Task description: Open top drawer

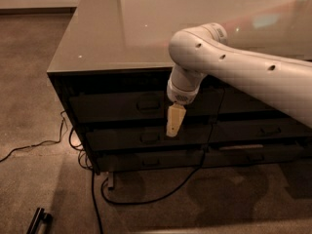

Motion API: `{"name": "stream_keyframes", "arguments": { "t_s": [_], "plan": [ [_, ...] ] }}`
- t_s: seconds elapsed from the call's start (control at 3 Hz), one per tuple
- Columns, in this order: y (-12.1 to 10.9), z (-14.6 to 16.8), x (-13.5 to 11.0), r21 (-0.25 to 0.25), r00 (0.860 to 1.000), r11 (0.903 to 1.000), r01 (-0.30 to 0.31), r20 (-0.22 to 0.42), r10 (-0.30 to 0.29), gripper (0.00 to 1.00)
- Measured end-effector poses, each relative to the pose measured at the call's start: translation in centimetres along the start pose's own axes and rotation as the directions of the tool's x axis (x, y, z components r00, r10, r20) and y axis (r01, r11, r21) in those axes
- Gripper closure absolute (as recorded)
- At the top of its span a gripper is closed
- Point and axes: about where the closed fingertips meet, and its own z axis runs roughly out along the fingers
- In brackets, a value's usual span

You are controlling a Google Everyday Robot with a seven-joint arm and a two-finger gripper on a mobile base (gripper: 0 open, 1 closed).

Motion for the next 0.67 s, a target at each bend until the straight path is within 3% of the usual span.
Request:
{"name": "stream_keyframes", "arguments": {
  "t_s": [0.33, 0.67],
  "plan": [
    [-0.6, 2.0, -1.0, 0.038, 0.999, 0.9990, -0.021, 0.041, 0.019, 0.00],
    [-2.5, 3.2, -2.1, 0.061, 0.996, 0.9981, -0.002, 0.085, -0.003, 0.00]
  ]
}}
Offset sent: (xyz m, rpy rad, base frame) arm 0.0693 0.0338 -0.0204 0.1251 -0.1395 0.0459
